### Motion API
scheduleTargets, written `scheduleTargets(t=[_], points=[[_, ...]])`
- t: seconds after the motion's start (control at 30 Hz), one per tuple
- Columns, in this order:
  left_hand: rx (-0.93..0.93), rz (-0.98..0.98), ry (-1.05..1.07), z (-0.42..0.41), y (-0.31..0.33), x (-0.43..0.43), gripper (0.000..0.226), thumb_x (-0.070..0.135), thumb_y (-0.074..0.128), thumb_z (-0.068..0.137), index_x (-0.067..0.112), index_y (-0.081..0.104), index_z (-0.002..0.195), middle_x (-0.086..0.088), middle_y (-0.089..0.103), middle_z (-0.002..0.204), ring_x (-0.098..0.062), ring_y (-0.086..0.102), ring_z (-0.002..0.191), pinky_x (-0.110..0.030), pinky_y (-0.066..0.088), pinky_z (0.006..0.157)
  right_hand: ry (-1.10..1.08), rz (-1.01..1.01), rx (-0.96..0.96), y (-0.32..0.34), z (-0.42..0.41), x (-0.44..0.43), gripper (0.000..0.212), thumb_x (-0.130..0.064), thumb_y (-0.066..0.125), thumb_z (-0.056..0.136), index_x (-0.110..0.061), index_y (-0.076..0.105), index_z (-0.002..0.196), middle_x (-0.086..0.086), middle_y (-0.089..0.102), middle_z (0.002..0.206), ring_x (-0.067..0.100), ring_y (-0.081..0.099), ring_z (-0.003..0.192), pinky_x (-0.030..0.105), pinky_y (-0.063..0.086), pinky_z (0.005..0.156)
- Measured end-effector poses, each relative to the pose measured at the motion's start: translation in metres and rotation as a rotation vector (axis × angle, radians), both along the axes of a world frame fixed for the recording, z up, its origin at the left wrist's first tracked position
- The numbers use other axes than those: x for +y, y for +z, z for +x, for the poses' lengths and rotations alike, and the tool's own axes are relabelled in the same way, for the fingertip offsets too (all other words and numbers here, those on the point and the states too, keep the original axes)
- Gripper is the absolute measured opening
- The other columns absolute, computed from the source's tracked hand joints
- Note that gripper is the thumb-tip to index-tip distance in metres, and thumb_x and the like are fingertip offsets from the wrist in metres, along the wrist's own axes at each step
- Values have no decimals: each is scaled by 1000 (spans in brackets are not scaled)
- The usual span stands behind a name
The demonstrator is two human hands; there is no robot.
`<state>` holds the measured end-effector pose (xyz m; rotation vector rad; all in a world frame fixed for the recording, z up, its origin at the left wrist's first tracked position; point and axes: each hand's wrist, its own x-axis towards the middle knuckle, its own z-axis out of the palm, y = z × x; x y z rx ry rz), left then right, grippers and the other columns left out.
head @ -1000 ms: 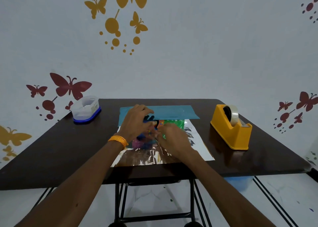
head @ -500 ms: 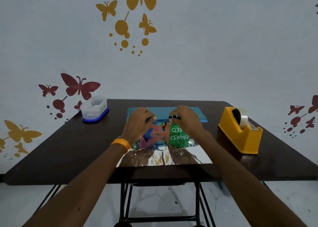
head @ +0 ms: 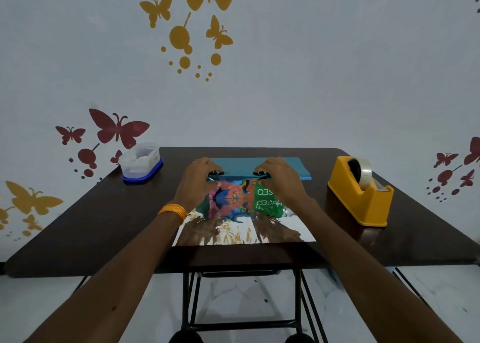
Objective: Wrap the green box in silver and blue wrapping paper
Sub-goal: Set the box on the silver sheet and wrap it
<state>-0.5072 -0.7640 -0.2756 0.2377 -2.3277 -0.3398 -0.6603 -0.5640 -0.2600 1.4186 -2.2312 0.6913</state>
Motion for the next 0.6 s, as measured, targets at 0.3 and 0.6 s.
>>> scheduleTargets(t=[0.3,0.6], points=[[6,112,161,35,-13,-25,41,-4,78,75,13,68,111,-7,67,105,-21,65,92,-33,57,76,8,-27,32,-3,1,-1,31,-11,77,85,-12,73,116,6,69,116,28,57,112,41,49,88],[270,331,442,43,-14,-22,36,-18,60,70,7,67,96,-8,64,95,-22,59,85,-33,48,67,1,-77,69,-8,5,-2,30,-8,76,85,-9,73,114,8,68,115,30,56,109,40,47,86]])
